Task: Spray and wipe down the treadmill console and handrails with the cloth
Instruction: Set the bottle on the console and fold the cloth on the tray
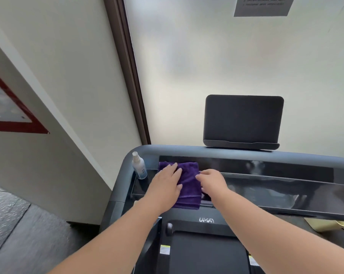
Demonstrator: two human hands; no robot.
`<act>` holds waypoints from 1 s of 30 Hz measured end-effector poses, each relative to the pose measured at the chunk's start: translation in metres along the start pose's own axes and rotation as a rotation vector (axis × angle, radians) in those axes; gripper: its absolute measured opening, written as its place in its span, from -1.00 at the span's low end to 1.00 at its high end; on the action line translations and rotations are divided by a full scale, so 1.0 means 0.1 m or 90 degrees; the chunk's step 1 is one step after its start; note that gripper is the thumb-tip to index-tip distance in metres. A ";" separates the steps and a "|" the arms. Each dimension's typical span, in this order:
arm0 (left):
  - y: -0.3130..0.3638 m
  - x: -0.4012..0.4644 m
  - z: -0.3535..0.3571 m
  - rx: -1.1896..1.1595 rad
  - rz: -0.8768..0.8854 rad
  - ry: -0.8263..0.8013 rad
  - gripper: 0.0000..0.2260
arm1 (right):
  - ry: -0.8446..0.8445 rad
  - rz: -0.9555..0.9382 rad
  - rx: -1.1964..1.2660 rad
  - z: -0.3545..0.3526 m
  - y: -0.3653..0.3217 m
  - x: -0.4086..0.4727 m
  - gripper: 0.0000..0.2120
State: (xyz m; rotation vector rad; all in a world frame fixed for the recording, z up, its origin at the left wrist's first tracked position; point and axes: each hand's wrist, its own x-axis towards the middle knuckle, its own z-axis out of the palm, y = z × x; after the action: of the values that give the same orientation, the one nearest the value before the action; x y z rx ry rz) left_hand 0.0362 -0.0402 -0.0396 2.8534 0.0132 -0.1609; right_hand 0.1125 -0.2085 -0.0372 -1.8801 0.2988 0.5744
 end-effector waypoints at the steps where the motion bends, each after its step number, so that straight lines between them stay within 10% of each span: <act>1: 0.01 -0.05 0.13 0.007 0.000 -0.004 -0.43 | 0.027 -0.020 -0.056 0.00 0.01 -0.03 -0.81; 10: -0.14 -0.30 0.52 0.141 0.078 -0.037 -0.02 | 0.020 -0.069 -0.224 0.14 -0.03 -0.10 -0.80; 21: -0.42 -0.37 0.25 0.209 0.079 -0.059 -0.24 | -0.005 -0.084 -0.146 0.45 -0.12 -0.03 -0.93; 30: -0.17 -0.34 -0.03 0.182 0.054 -0.085 -0.11 | -0.103 -0.183 -0.514 0.08 -0.29 0.02 -0.74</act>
State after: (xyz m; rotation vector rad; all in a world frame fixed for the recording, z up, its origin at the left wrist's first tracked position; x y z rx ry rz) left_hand 0.0027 -0.0229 -0.0380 3.1124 -0.1717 -0.3631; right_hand 0.1251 -0.1900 -0.0174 -2.5625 -0.3691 0.7025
